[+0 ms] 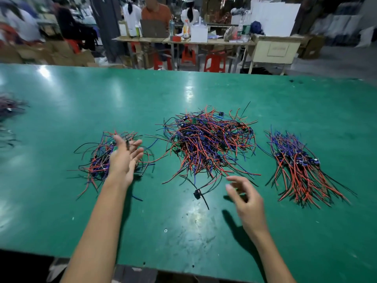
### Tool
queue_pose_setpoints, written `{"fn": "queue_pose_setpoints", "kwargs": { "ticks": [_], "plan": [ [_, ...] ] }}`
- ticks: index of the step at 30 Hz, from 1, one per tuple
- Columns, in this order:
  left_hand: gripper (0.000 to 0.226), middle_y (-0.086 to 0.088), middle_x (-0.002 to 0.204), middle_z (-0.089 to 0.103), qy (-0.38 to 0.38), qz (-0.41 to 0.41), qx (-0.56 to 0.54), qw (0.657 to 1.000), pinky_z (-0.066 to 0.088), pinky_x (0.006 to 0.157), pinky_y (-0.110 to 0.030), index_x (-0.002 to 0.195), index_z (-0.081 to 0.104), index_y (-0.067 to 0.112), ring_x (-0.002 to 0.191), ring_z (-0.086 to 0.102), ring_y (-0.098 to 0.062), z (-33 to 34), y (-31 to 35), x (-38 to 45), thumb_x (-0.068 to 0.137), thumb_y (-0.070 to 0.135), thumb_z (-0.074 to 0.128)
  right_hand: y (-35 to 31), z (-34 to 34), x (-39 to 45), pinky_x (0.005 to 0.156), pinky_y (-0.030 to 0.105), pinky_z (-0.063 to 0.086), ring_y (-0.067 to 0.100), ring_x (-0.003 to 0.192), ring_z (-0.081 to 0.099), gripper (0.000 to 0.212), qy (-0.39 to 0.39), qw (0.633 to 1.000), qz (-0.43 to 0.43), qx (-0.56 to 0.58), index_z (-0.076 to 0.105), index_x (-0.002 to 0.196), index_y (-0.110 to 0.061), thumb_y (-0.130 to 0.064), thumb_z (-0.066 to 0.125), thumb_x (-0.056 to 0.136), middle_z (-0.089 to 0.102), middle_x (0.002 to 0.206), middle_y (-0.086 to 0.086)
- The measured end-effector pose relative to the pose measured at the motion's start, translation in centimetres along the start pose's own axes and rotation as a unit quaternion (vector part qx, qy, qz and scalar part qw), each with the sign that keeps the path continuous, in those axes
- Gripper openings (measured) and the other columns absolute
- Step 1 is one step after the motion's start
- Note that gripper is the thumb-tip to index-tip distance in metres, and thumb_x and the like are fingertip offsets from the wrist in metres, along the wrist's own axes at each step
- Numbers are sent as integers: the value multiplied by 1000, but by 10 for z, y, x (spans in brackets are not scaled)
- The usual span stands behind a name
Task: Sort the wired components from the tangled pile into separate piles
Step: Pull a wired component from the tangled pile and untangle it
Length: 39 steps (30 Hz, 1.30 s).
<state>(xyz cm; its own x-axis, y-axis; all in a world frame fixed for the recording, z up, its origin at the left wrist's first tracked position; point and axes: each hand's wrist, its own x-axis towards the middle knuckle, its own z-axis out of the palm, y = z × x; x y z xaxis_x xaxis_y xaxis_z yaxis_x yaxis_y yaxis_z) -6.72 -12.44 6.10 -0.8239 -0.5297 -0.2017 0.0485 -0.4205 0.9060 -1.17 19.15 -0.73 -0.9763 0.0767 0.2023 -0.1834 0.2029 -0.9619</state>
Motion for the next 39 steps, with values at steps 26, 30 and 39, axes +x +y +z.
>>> {"fn": "queue_pose_setpoints", "kwargs": {
  "ticks": [26,30,39],
  "plan": [
    [29,29,98,71,-342,267,376,819,43,87,-13,105,75,40,99,62,-6,36,-91,-106,76,45,81,0,7,-11,82,29,48,9,98,56,15,-42,954,-201,-219,69,105,-23,-34,62,99,60,103,-15],
    [23,12,86,77,-324,212,314,867,48,75,-18,100,80,34,81,69,-7,40,-89,-112,78,29,84,-2,6,-13,83,15,44,2,98,58,17,-30,967,-191,-164,67,108,-28,-37,54,103,61,100,-21],
    [26,0,67,71,-138,14,149,979,44,55,-13,77,82,21,55,53,-6,45,-90,-119,84,45,73,-3,4,-13,77,33,34,1,72,54,24,96,959,-125,-237,70,81,-32,-46,57,96,65,74,-18]
  ]
}}
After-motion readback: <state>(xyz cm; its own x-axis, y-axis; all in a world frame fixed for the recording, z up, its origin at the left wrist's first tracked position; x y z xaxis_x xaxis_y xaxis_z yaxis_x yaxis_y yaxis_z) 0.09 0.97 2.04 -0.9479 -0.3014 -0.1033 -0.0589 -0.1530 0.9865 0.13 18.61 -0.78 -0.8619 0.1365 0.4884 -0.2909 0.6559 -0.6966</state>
